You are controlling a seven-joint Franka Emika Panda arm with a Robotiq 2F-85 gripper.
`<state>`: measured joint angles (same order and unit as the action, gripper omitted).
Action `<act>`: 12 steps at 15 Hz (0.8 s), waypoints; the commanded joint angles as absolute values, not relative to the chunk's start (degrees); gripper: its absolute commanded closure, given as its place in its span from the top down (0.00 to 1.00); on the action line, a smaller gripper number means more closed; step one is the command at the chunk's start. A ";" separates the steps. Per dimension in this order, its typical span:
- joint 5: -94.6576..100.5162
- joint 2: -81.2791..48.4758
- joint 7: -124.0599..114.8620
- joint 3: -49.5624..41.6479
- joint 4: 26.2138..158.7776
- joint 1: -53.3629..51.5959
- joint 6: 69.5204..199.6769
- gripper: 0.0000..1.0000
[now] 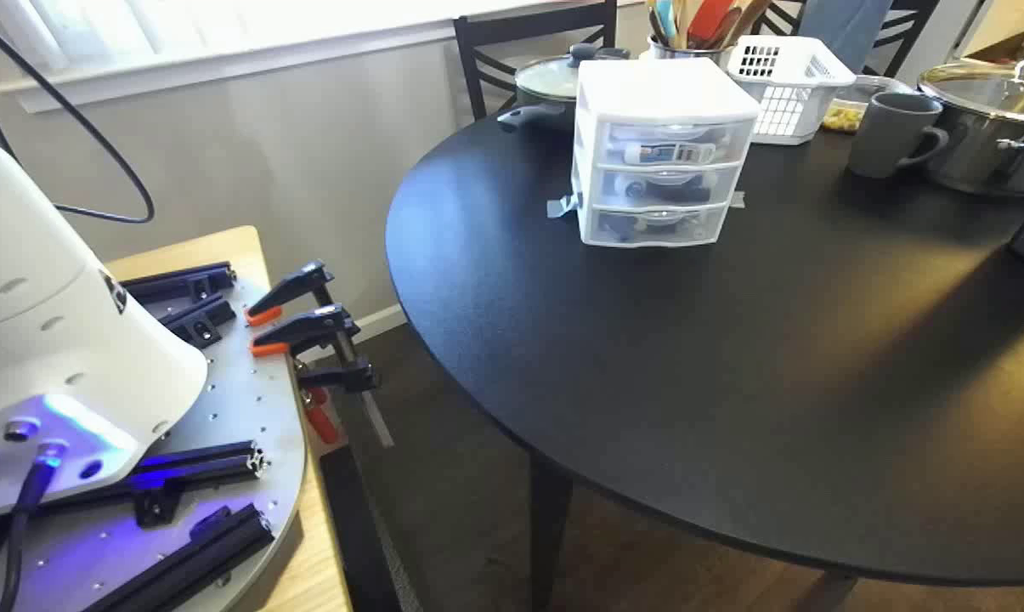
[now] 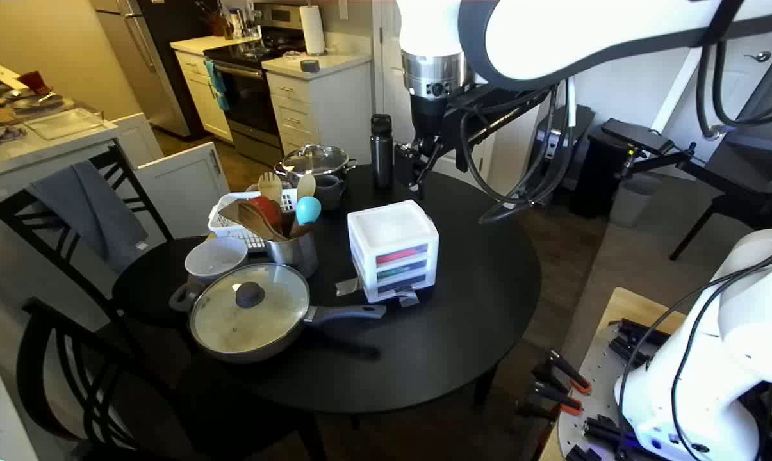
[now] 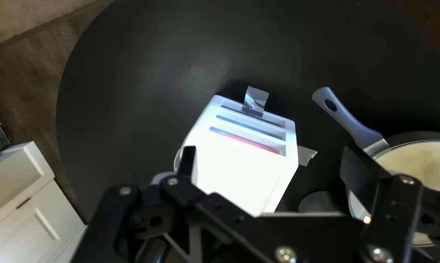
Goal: Open the top drawer
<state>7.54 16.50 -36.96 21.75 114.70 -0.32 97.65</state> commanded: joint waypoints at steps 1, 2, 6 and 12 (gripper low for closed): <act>8.22 16.13 -37.55 19.63 114.51 -2.84 97.40 1.00; 8.22 16.13 -37.55 19.63 114.51 -2.84 97.40 1.00; 8.22 16.13 -37.55 19.63 114.51 -2.84 97.40 1.00; 5.11 16.83 -34.69 18.15 115.48 -3.62 98.48 1.00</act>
